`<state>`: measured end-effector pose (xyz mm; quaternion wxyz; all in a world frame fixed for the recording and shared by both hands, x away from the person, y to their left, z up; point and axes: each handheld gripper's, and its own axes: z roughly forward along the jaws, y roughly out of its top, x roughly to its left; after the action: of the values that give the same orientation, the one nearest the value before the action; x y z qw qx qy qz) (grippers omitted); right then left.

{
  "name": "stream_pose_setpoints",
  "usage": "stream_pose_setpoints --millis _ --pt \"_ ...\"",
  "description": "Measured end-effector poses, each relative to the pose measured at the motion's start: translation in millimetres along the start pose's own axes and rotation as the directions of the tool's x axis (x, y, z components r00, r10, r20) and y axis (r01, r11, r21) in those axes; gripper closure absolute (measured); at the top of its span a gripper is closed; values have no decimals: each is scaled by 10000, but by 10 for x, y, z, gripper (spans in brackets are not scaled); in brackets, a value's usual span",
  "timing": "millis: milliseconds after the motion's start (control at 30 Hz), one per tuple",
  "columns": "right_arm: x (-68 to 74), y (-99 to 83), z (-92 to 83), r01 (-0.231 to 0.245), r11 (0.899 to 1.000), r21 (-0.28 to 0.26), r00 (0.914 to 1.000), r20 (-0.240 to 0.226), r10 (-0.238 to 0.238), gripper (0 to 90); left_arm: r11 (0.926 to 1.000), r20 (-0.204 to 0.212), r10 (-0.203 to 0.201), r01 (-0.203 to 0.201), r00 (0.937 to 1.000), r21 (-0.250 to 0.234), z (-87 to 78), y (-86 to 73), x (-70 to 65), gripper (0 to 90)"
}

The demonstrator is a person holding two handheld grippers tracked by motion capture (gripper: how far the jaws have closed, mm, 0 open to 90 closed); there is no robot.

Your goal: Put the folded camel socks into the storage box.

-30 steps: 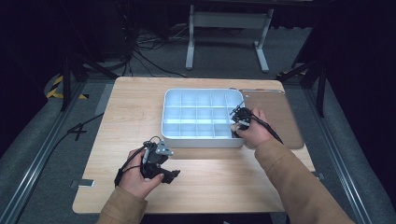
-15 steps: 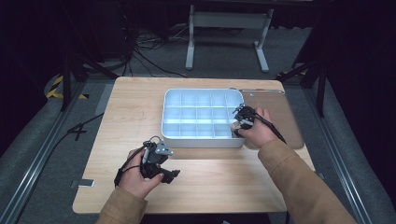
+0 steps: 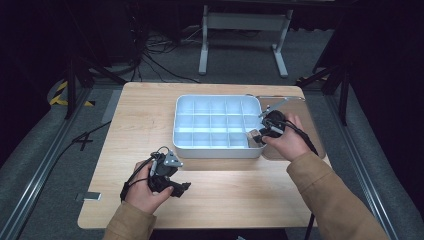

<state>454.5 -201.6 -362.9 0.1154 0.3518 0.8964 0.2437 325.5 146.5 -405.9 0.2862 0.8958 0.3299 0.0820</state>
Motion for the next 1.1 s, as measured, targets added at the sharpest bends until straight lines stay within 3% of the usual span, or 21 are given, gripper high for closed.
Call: stream_pose_setpoints --millis 333,567,800,1100 --pt "44 -148 -229 361 9894 -1407 9967 -665 -458 518 9999 -14 -119 119 9999 -53 -62 -48 -10 283" --pt "158 -292 -354 717 9780 -1958 9904 -1025 -931 484 9998 28 -123 123 9999 -122 -70 -42 -23 281" --pt "287 -426 -411 878 9699 -2272 9831 -1373 -1212 417 9999 67 -28 29 10000 -154 -87 -53 -41 277" --pt "458 -583 -389 761 9739 -2139 9777 -1758 -1150 353 9999 35 -49 49 10000 -112 -85 -69 -40 276"
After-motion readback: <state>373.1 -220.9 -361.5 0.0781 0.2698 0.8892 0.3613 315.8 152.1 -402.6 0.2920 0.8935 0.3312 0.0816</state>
